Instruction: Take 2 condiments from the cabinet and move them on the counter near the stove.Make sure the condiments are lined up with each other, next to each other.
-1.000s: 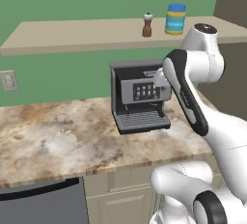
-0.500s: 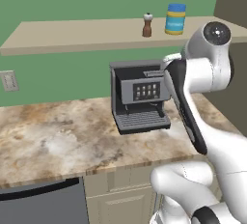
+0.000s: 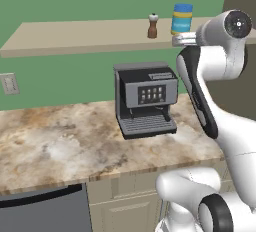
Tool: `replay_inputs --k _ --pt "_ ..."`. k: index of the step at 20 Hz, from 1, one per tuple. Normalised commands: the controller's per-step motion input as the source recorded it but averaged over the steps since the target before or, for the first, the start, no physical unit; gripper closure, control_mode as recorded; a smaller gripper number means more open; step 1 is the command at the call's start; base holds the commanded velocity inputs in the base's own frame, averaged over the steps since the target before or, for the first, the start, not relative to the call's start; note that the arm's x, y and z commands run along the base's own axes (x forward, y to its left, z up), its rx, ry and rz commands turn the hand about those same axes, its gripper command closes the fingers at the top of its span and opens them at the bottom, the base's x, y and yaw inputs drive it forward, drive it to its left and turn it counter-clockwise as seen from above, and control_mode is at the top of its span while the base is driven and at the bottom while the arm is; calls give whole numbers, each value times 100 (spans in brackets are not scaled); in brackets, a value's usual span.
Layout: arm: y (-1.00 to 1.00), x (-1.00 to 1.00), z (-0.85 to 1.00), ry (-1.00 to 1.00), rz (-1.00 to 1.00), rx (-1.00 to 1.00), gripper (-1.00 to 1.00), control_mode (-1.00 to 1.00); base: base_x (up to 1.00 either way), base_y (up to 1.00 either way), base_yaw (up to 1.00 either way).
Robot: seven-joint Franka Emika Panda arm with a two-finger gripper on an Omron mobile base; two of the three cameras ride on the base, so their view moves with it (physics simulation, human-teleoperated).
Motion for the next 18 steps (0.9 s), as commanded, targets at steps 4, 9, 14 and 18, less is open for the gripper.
replay_inputs --k 4,9,14,18 --pt "-9 14 20 5 0 20 -100 -100 0 0 0" --pt "-6 23 2 1 0 13 -100 -100 0 0 0" --pt "-1 41 0 3 0 -1 -100 -100 0 0 0" --pt "0 24 0 -1 0 -13 -100 -100 0 0 0"
